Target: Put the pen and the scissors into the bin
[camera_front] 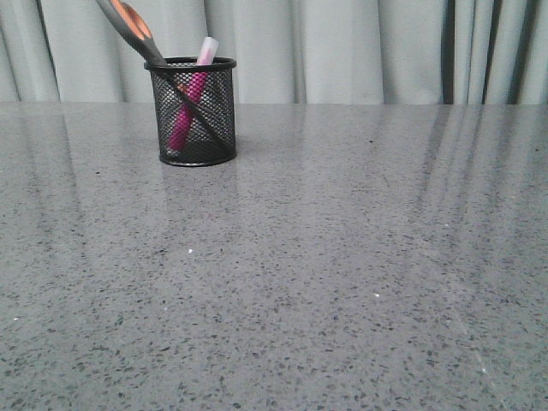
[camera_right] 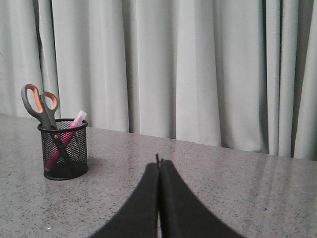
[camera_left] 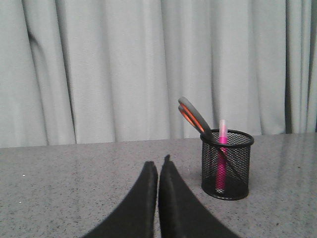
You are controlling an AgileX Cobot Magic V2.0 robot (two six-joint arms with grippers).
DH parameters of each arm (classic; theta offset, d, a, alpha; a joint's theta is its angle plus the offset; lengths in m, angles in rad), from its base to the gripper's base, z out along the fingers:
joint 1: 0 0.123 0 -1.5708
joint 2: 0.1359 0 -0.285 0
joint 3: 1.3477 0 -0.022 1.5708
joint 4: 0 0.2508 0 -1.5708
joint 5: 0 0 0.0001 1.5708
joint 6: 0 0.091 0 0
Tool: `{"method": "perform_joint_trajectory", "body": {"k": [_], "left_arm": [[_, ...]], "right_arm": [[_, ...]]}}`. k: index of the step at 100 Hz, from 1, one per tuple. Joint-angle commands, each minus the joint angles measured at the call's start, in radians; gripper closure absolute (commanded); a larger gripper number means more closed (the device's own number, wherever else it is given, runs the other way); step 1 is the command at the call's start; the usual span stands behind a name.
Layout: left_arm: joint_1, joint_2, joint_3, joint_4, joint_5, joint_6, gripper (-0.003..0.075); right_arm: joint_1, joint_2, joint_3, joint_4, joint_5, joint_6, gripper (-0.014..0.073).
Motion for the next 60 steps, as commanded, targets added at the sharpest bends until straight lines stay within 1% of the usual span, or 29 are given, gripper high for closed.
{"method": "perform_joint_trajectory", "body": {"k": [1,3,4,5,7,8,9,10,11,12,13,14,15,16,17,18,19,20,24,25,27,32,48,60], "left_arm": [[-0.002,0.01,-0.024,0.013,-0.058,-0.041,0.0742],[-0.002,0.01,-0.024,0.053,-0.064,-0.066,0.0742],[-0.002,0.01,-0.024,0.071,-0.071,-0.1,0.0742],[-0.002,0.01,-0.024,0.112,-0.074,-0.12,0.0742],[-0.002,0.01,-0.024,0.158,-0.085,-0.192,0.0742],[-0.002,0.01,-0.024,0.21,-0.089,-0.25,0.0742],[-0.002,0.01,-0.024,0.238,-0.099,-0.281,0.0742],[-0.002,0.01,-0.024,0.299,-0.104,-0.313,0.0742],[-0.002,0.01,-0.024,0.332,-0.11,-0.381,0.0742],[-0.002,0.01,-0.024,0.402,-0.113,-0.418,0.0742],[-0.002,0.01,-0.024,0.439,-0.117,-0.492,0.0742],[-0.002,0.01,-0.024,0.477,-0.117,-0.53,0.0742],[-0.002,0.01,-0.024,0.555,-0.119,-0.607,0.0742],[-0.002,0.01,-0.024,0.594,-0.121,-0.646,0.0742],[-0.002,0.01,-0.024,0.67,-0.122,-0.684,0.0742],[-0.002,0.01,-0.024,0.708,-0.123,-0.759,0.0742],[-0.002,0.01,-0.024,0.781,-0.124,-0.795,0.0742],[-0.002,0.01,-0.024,0.816,-0.126,-0.865,0.0742],[-0.004,0.01,-0.024,1.003,-0.126,-1.019,0.0742],[-0.006,0.01,-0.021,1.028,-0.128,-1.07,0.0742],[-0.006,0.01,-0.018,1.092,-0.134,-1.131,0.0742],[-0.008,0.01,0.001,1.165,-0.163,-1.198,0.0742],[-0.01,0.005,0.094,1.188,-0.284,-1.22,0.0742],[-0.01,-0.048,0.148,1.266,-0.283,-1.279,0.0742]], "right_arm": [[-0.005,0.008,-0.026,-0.01,-0.074,-0.007,0.0662],[-0.005,0.008,-0.026,-0.01,-0.074,-0.007,0.0662],[-0.005,0.008,-0.026,-0.01,-0.074,-0.007,0.0662],[-0.005,0.008,-0.026,-0.01,-0.074,-0.007,0.0662],[-0.005,0.008,-0.026,-0.01,-0.074,-0.007,0.0662],[-0.005,0.008,-0.026,-0.01,-0.074,-0.007,0.0662],[-0.005,0.008,-0.026,-0.01,-0.074,-0.007,0.0662],[-0.005,0.008,-0.026,-0.01,-0.074,-0.007,0.0662],[-0.005,0.008,-0.026,-0.01,-0.074,-0.007,0.0662],[-0.005,0.008,-0.026,-0.01,-0.074,-0.007,0.0662],[-0.005,0.008,-0.026,-0.01,-0.074,-0.007,0.0662],[-0.005,0.008,-0.026,-0.01,-0.074,-0.007,0.0662],[-0.005,0.008,-0.026,-0.01,-0.074,-0.007,0.0662],[-0.005,0.008,-0.026,-0.01,-0.074,-0.007,0.0662],[-0.005,0.008,-0.026,-0.01,-0.074,-0.007,0.0662],[-0.005,0.008,-0.026,-0.01,-0.074,-0.007,0.0662],[-0.005,0.008,-0.026,-0.01,-0.074,-0.007,0.0662],[-0.005,0.008,-0.026,-0.01,-0.074,-0.007,0.0662],[-0.005,0.008,-0.026,-0.01,-0.074,-0.007,0.0662],[-0.005,0.008,-0.026,-0.01,-0.074,-0.007,0.0662],[-0.005,0.008,-0.026,-0.01,-0.074,-0.007,0.0662],[-0.005,0.008,-0.026,-0.01,-0.074,-0.007,0.0662],[-0.005,0.008,-0.026,-0.01,-0.074,-0.007,0.0662],[-0.005,0.008,-0.026,-0.01,-0.074,-0.007,0.0662]]}}
